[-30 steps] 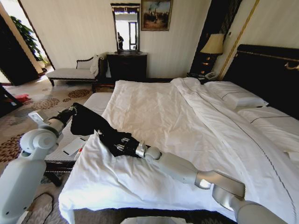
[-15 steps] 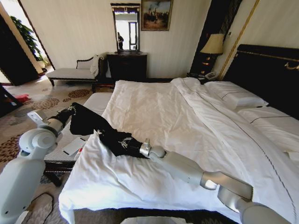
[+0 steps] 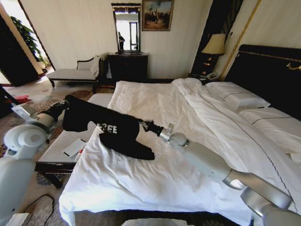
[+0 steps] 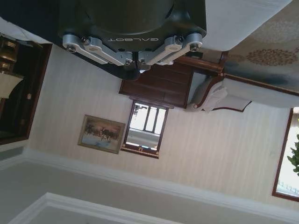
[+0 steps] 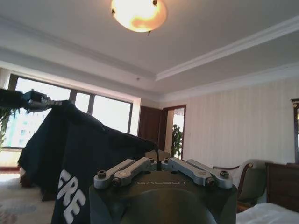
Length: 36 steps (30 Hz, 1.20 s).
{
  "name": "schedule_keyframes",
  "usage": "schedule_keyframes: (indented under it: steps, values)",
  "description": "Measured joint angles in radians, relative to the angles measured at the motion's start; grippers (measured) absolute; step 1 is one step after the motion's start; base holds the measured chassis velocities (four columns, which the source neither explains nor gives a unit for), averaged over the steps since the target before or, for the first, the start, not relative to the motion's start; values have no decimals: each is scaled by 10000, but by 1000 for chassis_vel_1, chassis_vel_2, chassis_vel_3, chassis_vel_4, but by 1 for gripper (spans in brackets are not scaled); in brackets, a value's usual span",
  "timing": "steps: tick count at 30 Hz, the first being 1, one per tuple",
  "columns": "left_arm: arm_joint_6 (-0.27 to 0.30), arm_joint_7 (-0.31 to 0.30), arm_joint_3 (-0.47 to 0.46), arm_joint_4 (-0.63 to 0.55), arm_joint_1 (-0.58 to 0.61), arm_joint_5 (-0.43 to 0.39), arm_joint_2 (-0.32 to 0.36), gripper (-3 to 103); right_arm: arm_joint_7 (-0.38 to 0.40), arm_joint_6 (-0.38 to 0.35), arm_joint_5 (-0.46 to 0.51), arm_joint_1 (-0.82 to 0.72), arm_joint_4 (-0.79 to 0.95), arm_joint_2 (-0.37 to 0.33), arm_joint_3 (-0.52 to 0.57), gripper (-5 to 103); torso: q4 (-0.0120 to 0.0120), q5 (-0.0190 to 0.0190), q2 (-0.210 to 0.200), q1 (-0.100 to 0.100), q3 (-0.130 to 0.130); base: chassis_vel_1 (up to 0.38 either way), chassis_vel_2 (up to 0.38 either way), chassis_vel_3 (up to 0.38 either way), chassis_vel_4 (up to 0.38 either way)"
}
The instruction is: Fold the clothes on the bed.
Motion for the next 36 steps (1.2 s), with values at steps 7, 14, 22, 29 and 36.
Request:
schedule_keyframes:
  steps: [7, 14, 22, 29, 36]
  values:
    - [-625, 464, -1076, -1155, 557, -435, 442, 0, 777, 89, 1103, -396, 1991, -796, 2064, 0, 3, -2, 1, 0, -1, 0, 0, 0, 0]
    - [-980, 663, -2496, -2426, 972, -1350, 1107, 0, 860, 160, 2482, -441, 3457, -2131, 3769, 0, 1, 1, 1, -1, -1, 0, 0, 0, 0]
    - [-1279, 734, -4502, -3375, 1578, -2589, 2036, 0, 730, 1, 4471, -823, 5347, -4612, 5679, 0, -5, -1, 3, -3, -3, 0, 0, 0, 0]
    - [-1086, 581, -5830, -4286, 2140, -4010, 2261, 0, 1066, -315, 5500, -1637, 7031, -6436, 7512, 0, 2, -4, 3, -3, -3, 0, 0, 0, 0]
    - [-487, 18, -6044, -4824, 2471, -4603, 1882, 0, 1333, -637, 5628, -2926, 7503, -7172, 9112, 0, -1, -1, 3, -3, -2, 0, 0, 0, 0]
